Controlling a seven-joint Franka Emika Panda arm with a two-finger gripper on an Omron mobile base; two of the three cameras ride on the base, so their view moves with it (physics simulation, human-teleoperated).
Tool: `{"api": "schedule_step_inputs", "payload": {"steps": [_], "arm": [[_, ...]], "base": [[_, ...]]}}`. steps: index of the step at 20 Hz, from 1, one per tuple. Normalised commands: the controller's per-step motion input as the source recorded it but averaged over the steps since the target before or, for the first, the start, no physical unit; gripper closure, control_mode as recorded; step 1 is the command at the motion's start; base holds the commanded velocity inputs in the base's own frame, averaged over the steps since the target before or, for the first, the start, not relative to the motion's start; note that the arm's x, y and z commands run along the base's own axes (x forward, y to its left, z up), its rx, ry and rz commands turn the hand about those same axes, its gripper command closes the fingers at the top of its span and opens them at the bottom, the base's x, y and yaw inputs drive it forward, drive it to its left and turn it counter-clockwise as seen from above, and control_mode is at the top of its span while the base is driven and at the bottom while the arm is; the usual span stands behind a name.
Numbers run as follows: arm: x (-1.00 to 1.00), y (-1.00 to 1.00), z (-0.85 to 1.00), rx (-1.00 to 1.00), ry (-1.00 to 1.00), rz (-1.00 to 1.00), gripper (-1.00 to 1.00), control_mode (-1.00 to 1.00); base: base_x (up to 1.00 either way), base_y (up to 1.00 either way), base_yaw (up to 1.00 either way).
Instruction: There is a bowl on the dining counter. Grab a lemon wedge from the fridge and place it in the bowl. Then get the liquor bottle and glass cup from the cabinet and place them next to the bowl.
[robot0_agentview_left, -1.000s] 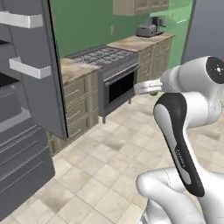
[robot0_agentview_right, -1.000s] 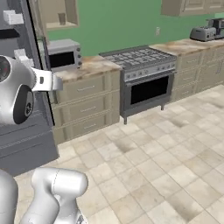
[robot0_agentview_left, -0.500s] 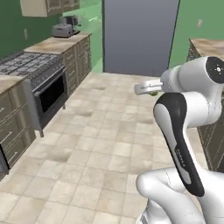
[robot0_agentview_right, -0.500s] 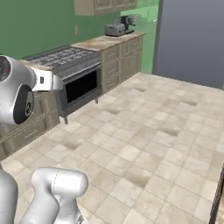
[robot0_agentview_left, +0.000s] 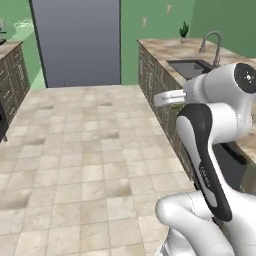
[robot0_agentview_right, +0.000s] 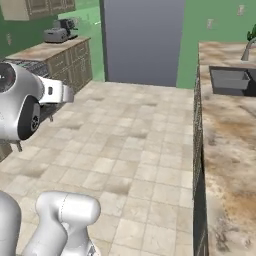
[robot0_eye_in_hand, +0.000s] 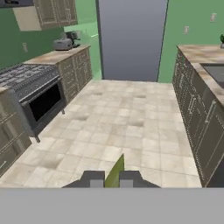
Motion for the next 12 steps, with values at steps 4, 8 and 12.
{"api": "schedule_step_inputs", "payload": {"steps": [4,8,12], "arm": [[0.0,0.0,0.0,0.0,0.0,0.0,1.0,1.0],[0.0,0.0,0.0,0.0,0.0,0.0,1.0,1.0],[0.0,0.0,0.0,0.0,0.0,0.0,1.0,1.0]], "base": [[-1.0,0.0,-0.38],[-1.0,0.0,-0.31],[-1.0,0.0,-0.29]]}}
